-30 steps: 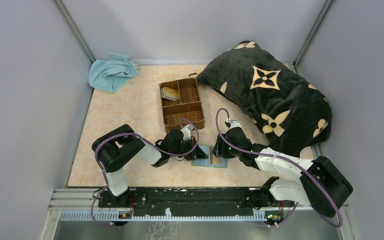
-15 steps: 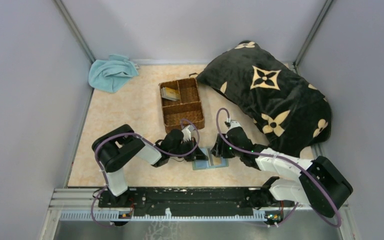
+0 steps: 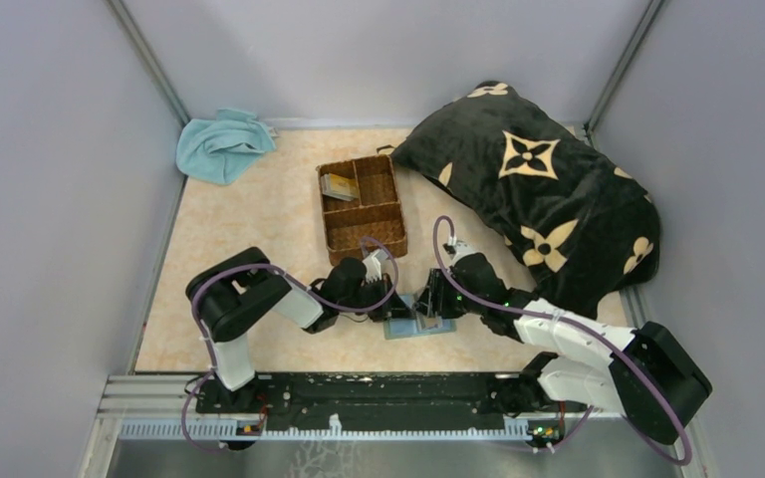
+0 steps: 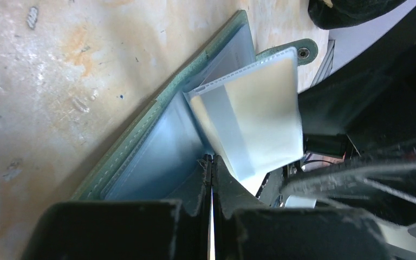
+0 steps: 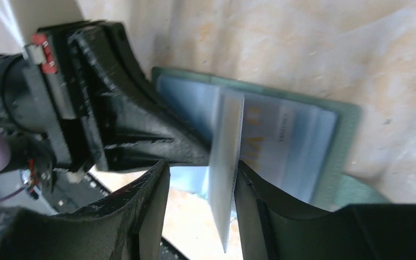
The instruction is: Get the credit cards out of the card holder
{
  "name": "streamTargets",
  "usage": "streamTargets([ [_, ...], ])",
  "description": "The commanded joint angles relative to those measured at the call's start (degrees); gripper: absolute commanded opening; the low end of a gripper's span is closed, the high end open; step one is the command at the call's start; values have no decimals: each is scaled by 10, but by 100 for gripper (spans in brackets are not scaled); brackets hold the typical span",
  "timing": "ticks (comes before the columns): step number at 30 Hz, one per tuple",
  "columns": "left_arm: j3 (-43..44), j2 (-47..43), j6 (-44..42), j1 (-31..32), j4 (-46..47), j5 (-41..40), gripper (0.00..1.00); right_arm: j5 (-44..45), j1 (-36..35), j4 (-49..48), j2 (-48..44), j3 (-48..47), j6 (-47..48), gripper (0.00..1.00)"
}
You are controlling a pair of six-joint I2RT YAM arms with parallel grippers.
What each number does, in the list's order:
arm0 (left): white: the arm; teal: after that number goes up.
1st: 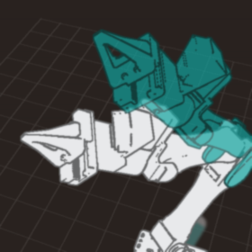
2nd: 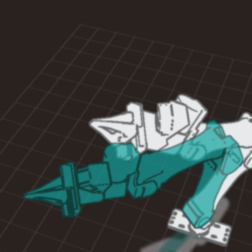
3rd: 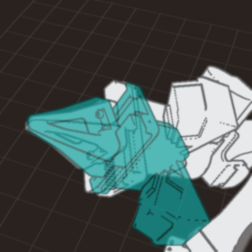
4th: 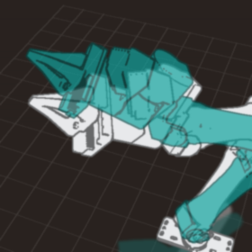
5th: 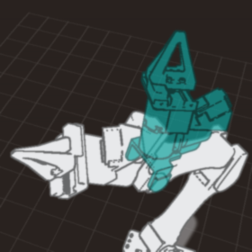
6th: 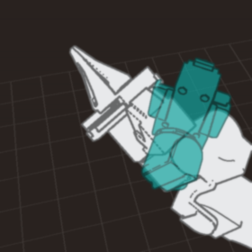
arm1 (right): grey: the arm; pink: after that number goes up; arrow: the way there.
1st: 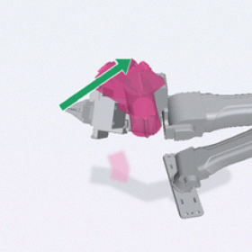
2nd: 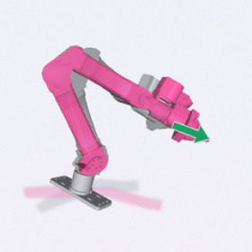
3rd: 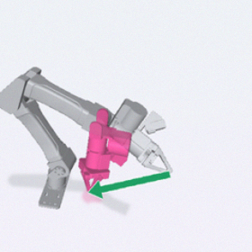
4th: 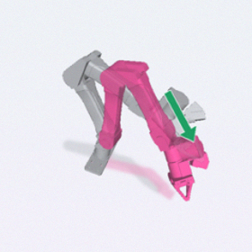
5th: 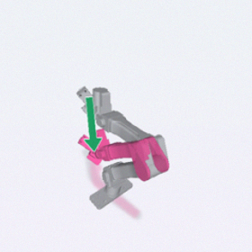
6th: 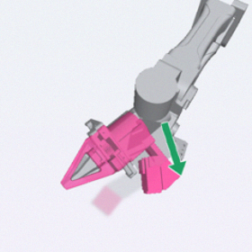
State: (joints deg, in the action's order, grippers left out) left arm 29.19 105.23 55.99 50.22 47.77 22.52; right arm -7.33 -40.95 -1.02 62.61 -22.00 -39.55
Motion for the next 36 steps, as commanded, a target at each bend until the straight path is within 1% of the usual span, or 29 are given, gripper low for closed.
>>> streamTargets([
  [1,4,20,-3,7,-8,-10,2,-60,-8,-18,-14,-7,-12,47],
  [7,1,23,-3,7,-4,-10,2,-61,-13,-17,-10,-11,-12,47],
  [11,-3,25,0,7,2,-11,3,-51,-33,-7,-9,-23,-12,47],
  [13,-4,25,1,7,2,-12,3,-38,-48,4,-9,-31,-11,48],
  [16,-6,25,1,7,4,-12,3,-16,-69,14,-7,-42,-12,55],
  [18,-8,23,2,8,6,-12,3,-9,-77,14,-5,-44,-14,57],
  [27,-30,-1,-1,7,1,-24,5,5,-85,16,7,-53,-8,58],
  [31,-31,-32,-25,8,-40,-30,10,-3,-87,7,26,-56,-5,58],
  [36,-29,-92,-63,8,-142,-73,11,-2,-87,1,33,-61,-4,58],
])
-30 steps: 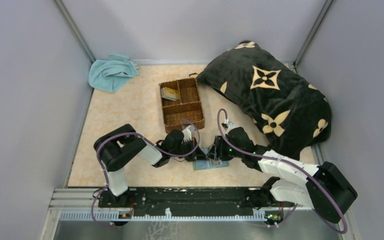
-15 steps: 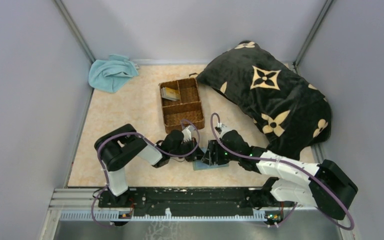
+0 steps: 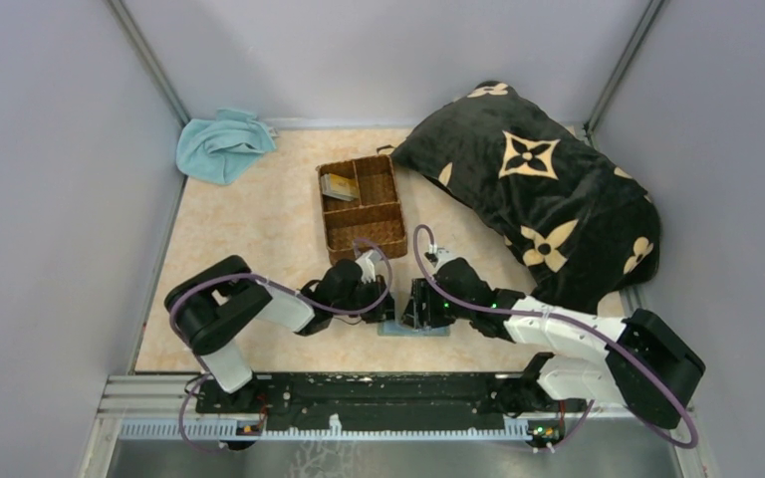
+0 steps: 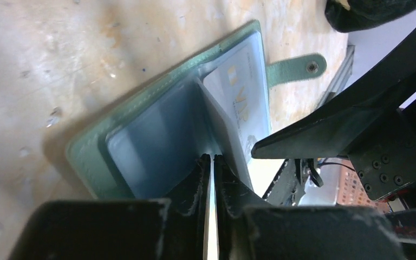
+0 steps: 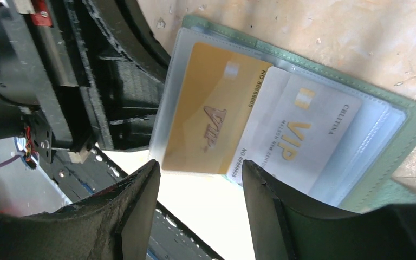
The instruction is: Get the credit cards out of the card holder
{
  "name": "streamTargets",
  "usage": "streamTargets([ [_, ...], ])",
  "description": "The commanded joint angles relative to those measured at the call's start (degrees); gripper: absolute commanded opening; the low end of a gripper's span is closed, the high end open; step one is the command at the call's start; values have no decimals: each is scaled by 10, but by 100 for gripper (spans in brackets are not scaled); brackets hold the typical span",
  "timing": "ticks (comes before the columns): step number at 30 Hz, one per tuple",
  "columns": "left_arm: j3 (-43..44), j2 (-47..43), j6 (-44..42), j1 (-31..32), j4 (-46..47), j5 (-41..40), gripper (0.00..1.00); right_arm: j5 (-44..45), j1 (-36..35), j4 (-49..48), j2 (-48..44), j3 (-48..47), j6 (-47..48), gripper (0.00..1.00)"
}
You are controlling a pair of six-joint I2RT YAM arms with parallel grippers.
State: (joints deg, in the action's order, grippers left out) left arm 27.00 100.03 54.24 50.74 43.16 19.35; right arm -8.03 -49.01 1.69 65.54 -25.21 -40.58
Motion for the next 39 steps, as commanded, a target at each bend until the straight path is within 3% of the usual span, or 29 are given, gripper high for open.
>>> streamTargets([
  [1,-7,-52,-53,2,-116,-50,11,8,-6,-23,5,-31,8,58],
  [7,-20,-133,-77,3,-214,-106,14,22,-6,-27,13,-29,8,57],
  [13,-36,-230,-86,3,-285,-167,16,25,-6,-56,47,-15,-2,47],
  [15,-41,-247,-88,3,-270,-166,15,24,-6,-66,53,-11,-5,42],
  [22,-31,-227,-74,3,-181,-112,6,33,-6,-69,57,-12,-9,41],
  [34,-28,-340,-83,3,-253,-170,0,37,-6,-80,67,-3,-16,40],
  [39,-27,-295,-94,3,-205,-122,0,29,-5,-83,64,-5,-16,40],
])
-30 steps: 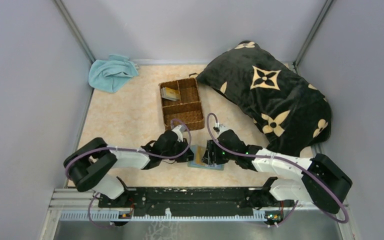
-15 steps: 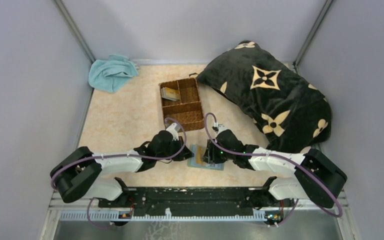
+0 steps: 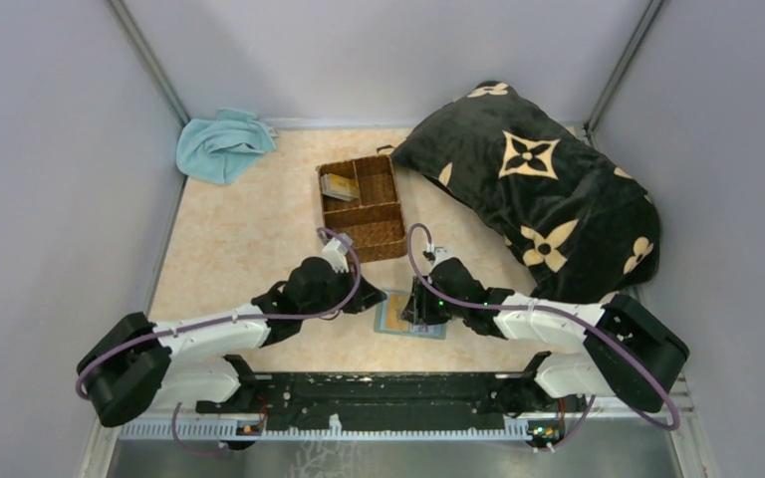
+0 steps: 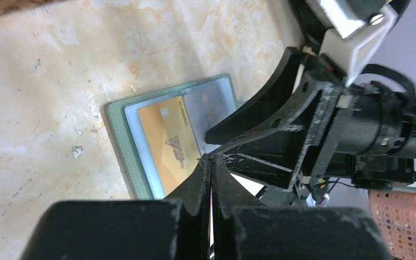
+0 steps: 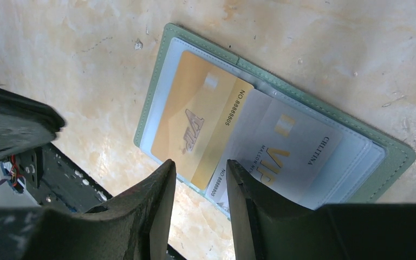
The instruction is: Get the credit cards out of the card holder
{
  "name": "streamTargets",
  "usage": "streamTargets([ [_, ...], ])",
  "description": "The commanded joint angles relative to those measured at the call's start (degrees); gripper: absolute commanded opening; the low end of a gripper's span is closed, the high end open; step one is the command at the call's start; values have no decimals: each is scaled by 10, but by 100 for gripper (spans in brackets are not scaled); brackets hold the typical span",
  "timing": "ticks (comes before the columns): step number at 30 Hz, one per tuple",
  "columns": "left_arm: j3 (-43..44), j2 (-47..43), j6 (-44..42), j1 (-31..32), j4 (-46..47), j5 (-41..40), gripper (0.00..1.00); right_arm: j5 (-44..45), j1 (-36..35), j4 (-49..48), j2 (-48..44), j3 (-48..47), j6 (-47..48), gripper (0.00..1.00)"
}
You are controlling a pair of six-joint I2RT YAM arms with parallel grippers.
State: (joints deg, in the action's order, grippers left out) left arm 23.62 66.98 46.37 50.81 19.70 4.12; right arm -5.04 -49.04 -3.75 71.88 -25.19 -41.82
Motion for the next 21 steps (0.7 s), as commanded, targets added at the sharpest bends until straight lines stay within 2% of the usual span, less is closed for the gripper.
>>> streamTargets([
  [1,8,52,-13,3,39,41,0,-4,-5,-31,0,-4,-5,40],
  [7,1,136,0,3,93,60,0,-18,1,-45,-15,11,-18,40],
  [21,-18,211,5,1,126,51,0,-26,7,-70,-29,37,-34,40],
])
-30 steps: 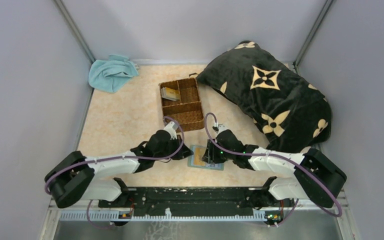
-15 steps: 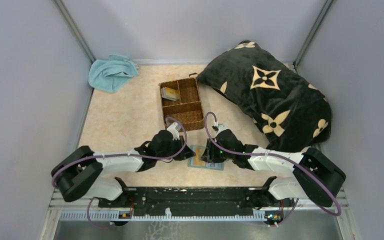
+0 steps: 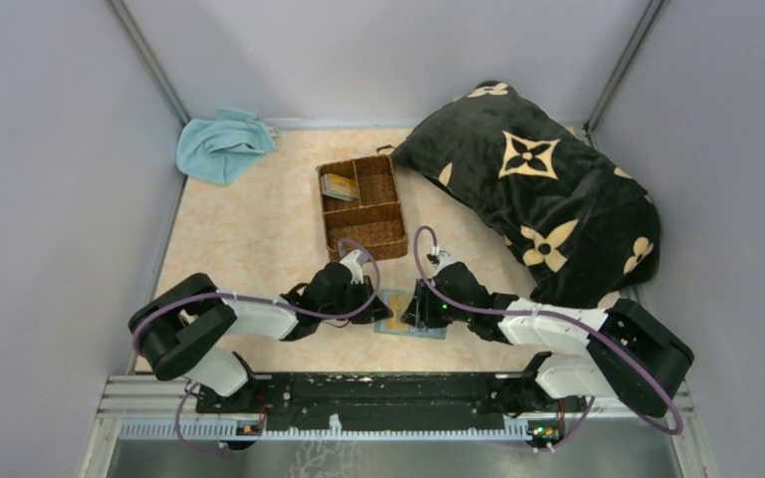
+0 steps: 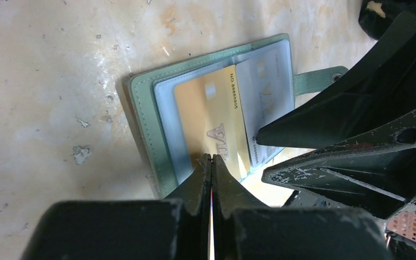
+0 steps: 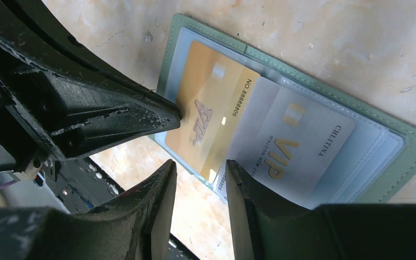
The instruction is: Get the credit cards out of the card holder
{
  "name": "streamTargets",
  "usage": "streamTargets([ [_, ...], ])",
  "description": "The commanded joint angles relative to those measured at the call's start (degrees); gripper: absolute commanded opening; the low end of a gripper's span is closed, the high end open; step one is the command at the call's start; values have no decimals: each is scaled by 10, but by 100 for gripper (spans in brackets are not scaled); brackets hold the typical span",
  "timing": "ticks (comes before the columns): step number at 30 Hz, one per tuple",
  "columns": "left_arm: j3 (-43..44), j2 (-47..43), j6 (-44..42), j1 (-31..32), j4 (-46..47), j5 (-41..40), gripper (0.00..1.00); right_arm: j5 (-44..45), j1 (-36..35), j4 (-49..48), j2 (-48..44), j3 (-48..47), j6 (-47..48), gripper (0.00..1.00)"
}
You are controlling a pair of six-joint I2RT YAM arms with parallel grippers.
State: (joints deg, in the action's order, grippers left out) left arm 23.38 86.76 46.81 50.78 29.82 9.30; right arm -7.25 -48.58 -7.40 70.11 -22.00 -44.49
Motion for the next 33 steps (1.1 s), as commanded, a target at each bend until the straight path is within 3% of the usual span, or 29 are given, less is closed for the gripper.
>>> streamTargets([
  [1,-18,12,0,2,25,-1,0,-4,3,-35,-9,6,-7,40],
  [14,-3,-36,-11,-4,-21,-4,0,-4,4,-44,7,9,-10,40],
  [33,-29,-24,1,-7,-13,-20,0,-6,5,-57,25,7,-10,43],
])
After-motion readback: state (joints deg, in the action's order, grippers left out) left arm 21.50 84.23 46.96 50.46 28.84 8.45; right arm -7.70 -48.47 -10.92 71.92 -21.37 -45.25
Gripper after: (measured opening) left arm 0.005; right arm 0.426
